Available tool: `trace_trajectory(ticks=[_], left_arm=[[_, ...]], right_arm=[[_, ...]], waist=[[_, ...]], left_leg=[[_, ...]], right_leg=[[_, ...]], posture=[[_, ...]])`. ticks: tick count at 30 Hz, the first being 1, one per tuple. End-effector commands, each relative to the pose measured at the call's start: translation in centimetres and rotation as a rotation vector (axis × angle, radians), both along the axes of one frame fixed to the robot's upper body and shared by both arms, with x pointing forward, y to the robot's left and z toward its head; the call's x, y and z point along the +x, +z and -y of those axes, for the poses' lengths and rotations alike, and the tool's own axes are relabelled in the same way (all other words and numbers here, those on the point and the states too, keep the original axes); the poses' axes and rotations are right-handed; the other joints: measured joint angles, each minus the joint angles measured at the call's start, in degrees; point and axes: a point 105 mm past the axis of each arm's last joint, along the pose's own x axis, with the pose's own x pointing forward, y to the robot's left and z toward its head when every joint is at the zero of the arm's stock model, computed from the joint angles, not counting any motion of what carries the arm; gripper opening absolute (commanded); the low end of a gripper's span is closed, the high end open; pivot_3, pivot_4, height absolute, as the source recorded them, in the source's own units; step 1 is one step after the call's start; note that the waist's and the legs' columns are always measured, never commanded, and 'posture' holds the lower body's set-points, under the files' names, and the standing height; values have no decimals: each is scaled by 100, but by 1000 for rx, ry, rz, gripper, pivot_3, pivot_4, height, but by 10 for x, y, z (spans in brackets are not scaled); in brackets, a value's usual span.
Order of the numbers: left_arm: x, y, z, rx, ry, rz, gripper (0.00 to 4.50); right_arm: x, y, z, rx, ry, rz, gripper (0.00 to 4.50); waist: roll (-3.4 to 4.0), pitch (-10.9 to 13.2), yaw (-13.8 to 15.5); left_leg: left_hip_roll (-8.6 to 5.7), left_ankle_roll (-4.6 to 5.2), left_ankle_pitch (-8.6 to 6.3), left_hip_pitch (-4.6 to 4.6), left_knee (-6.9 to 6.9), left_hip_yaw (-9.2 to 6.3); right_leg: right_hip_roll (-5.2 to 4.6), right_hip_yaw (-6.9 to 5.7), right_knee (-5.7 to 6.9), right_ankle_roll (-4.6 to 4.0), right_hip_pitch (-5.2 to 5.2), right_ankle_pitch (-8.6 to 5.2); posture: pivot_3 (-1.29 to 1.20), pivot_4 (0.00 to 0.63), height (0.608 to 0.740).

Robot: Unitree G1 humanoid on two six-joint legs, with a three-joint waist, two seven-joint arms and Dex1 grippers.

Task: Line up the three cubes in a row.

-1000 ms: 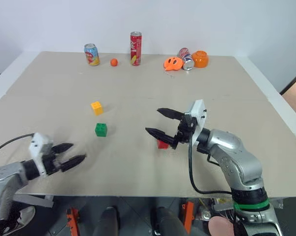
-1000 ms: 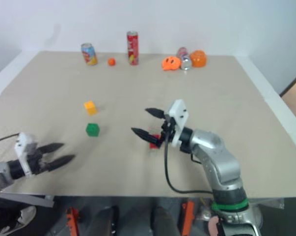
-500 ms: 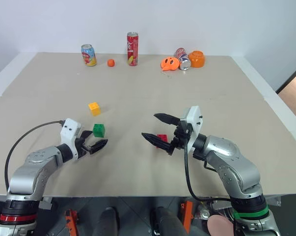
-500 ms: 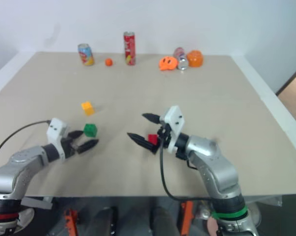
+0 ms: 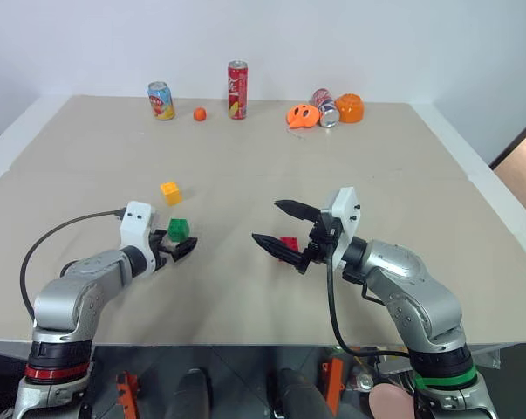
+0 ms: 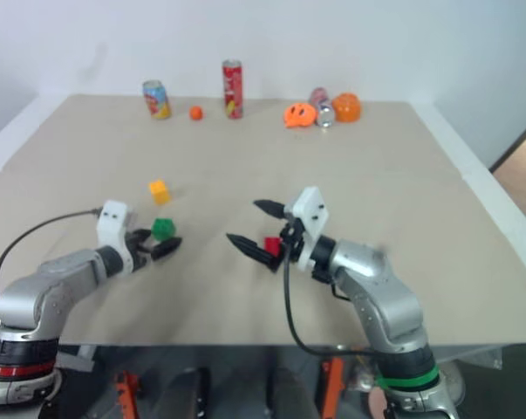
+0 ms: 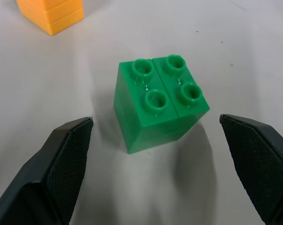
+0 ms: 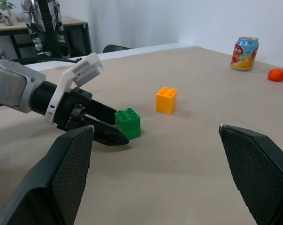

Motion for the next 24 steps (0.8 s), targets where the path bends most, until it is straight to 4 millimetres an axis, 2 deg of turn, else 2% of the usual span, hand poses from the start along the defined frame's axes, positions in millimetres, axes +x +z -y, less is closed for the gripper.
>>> trace_trajectory(ticks=[1,4,8,10,14,16,17,20,24], left_arm=[[4,-9,-11,49,93,-47,3979],[6,-10,-10,85,100,-46,3082],[8,-8,-10,105,105,-22,1598],[9,-7,-9,110,100,-16,1314],[13,4,-8,105,58,53,1314],[18,20,-9,84,21,149,1314],[19,34,-10,64,-7,232,1314],[21,58,-16,66,-105,371,1314],[14,71,-14,89,-312,454,1314]], right_arm=[[-3,12,-1,18,14,54,4500],[-2,13,-1,17,16,55,4500],[-1,13,-2,12,17,58,4500],[-1,13,-2,12,19,59,4500],[-1,14,-2,12,23,61,4500],[-2,13,-3,7,28,61,4500],[-3,14,-3,6,36,60,4500],[-11,13,0,-10,88,53,4500],[-24,11,12,-56,163,28,4500]], waist=[[0,0,-4],[0,0,-7],[0,0,-11],[0,0,-11],[1,0,-2],[1,1,-1],[1,2,-2],[-1,3,-1],[-1,2,2]], left_leg=[[-1,-4,-3,5,0,-2],[-2,-8,-5,7,0,-7],[-6,-13,-8,10,0,-8],[-12,-13,-8,10,0,-8],[-18,-13,-8,6,-2,-8],[-20,-14,-9,-1,-2,-9],[-21,-14,-9,-6,-3,-9],[-21,-13,-8,-27,-2,-9],[-21,0,0,-58,-2,-3]], right_leg=[[0,0,0,-1,3,-1],[1,-1,-2,-5,2,1],[-3,-1,-9,-9,2,4],[-9,-1,-11,-9,4,4],[-17,-4,-13,-8,4,3],[-23,-11,-14,-8,0,3],[-25,-13,-15,-8,-4,4],[-27,-16,-20,-9,-25,4],[-30,-15,-20,-8,-55,4]], posture=[[0,150,740],[0,150,740],[0,150,740],[0,150,740],[0,150,740],[0,150,740],[0,150,740],[0,150,740],[0,150,740]])
